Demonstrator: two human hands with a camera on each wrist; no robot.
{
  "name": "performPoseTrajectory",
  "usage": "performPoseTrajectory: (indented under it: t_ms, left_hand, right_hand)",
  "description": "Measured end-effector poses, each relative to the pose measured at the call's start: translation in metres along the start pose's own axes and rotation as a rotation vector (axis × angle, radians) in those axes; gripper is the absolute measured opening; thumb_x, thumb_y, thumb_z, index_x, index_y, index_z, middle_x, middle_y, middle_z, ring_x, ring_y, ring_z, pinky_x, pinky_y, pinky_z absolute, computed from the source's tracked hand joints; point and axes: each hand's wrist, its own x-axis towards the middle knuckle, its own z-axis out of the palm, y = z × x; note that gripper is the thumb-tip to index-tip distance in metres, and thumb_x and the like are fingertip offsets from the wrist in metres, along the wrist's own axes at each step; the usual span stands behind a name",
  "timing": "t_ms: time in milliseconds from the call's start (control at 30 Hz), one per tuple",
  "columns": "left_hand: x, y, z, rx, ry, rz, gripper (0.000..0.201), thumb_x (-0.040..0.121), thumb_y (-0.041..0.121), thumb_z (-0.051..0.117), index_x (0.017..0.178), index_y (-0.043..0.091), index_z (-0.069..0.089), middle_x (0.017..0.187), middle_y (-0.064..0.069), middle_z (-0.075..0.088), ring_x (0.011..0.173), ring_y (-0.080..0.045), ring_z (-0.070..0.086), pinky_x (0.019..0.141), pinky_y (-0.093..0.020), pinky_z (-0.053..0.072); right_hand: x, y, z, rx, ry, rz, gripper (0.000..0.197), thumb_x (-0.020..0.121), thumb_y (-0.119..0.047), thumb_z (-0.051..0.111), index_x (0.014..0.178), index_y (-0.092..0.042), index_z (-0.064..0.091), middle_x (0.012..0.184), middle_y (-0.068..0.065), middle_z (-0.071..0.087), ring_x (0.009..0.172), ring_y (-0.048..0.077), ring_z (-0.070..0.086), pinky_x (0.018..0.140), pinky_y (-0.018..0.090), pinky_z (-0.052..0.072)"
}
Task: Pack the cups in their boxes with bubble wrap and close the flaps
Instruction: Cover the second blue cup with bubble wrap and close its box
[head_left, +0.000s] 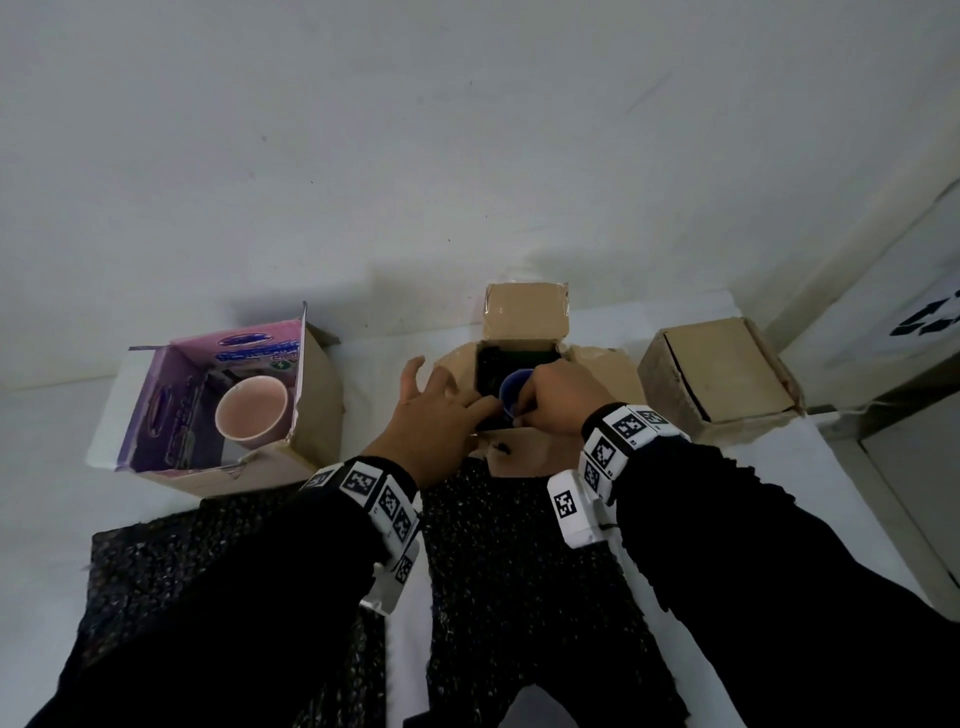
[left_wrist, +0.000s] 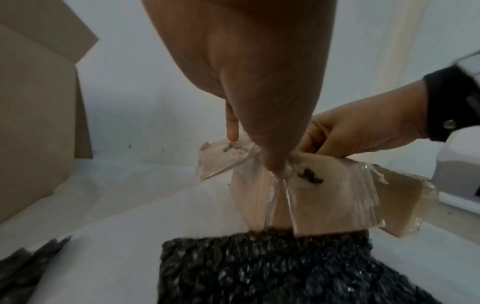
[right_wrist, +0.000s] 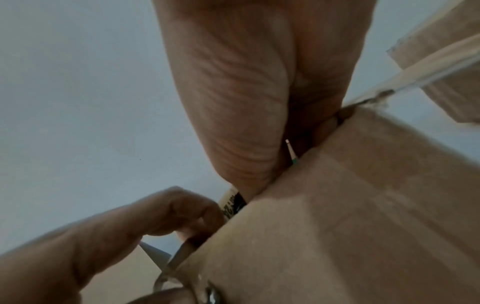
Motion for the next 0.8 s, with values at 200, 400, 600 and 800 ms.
performPoseTrajectory:
  t_ms: [200,400,600,800]
  left_hand:
    - [-0.001,0.001,0.006,0.023,0.005,0.03,0.022,0.08,0.033,0.069,0.101,0.038,0.068,0.1,0.015,0.063,0.107,-0.027,0.05,0.101,-0.059,0.015]
    - [0.002,0.002,-0.01,0.083,-0.08,0.108,0.027,0.087,0.027,0.057,0.11,0.037,0.068,0.118,0.014,0.059,0.135,-0.026,0.034,0.106,-0.057,-0.005]
    - [0.013,0.005,-0.026,0.086,-0.195,0.078,0.037,0.093,0.039,0.048,0.128,0.035,0.058,0.147,0.0,0.042,0.145,-0.029,0.01,0.108,-0.065,-0.019]
    - [0.008,0.008,-0.016,0.064,-0.192,0.055,0.035,0.096,0.034,0.046,0.129,0.038,0.057,0.134,0.011,0.049,0.143,-0.027,0.012,0.104,-0.063,-0.022]
  right_hand:
    - [-0.001,-0.001,0.003,-0.003,-0.001,-0.006,0.015,0.086,-0.036,0.067,0.092,-0.028,0.078,0.094,-0.005,0.073,0.086,0.016,0.062,0.071,0.026,0.042]
    - [-0.002,-0.001,0.003,0.013,-0.006,0.003,0.012,0.085,-0.033,0.066,0.088,-0.03,0.078,0.091,-0.004,0.073,0.082,0.017,0.063,0.068,0.027,0.044]
    - [-0.003,-0.001,0.008,0.051,0.029,0.05,0.011,0.083,-0.033,0.068,0.087,-0.031,0.078,0.088,-0.006,0.073,0.082,0.016,0.064,0.076,0.031,0.053]
    - [-0.006,-0.001,-0.001,0.124,-0.003,0.026,0.006,0.08,-0.027,0.073,0.083,-0.026,0.078,0.086,-0.005,0.073,0.081,0.014,0.064,0.07,0.024,0.044]
